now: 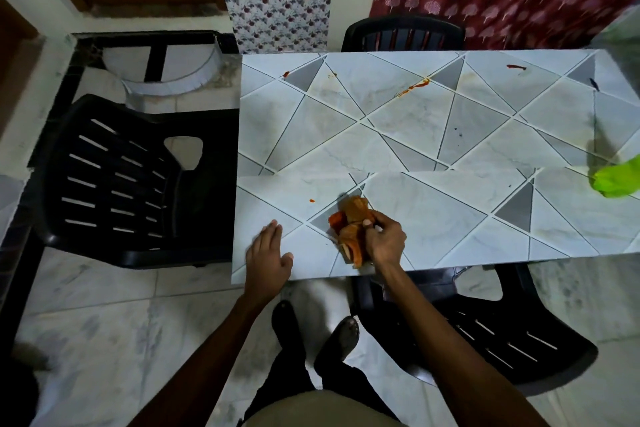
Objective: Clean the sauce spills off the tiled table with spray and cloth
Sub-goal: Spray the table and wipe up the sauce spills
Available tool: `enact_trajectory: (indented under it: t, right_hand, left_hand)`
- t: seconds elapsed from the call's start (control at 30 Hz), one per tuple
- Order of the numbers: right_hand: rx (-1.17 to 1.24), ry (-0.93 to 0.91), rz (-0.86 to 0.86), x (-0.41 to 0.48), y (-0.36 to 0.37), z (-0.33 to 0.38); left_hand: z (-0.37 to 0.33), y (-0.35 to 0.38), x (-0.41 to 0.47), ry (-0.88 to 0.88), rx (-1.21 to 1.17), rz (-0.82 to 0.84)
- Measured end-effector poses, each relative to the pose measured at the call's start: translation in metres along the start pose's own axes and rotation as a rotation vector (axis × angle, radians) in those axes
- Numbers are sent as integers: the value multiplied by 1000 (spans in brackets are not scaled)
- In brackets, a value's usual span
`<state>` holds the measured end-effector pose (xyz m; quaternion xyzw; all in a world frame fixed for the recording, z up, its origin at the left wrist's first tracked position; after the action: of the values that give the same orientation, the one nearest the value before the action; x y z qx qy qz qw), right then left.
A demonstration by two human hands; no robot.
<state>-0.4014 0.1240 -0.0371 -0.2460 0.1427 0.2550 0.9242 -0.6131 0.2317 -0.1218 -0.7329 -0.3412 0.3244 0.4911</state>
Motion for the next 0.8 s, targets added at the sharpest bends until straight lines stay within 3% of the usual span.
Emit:
enact_trajectory:
  t: [0.17, 0.4, 0.63, 0.8]
  right_hand:
    - [222, 69, 40, 2, -6, 24]
    - [659, 369, 363, -24, 42, 72]
    - [575, 442, 666, -55, 128, 90]
    - [365, 418, 904, -113, 221, 104]
  left_hand:
    - [8, -15, 9, -34, -166, 34]
    - [38, -48, 16, -174, -651, 43]
    - [76, -94, -29, -296, -831, -107]
    - [141, -128, -83, -523, -818, -351]
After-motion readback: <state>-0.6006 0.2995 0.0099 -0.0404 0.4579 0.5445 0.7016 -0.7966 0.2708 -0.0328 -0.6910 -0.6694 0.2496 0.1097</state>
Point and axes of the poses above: each hand's wrist, its own x-axis towards the middle knuckle, its own y-axis out of the palm, z = x × y, the point moved 1 cm from there along x, towards the middle knuckle, and after that the axes turned 11 degrees about x, right-handed, at the moved point
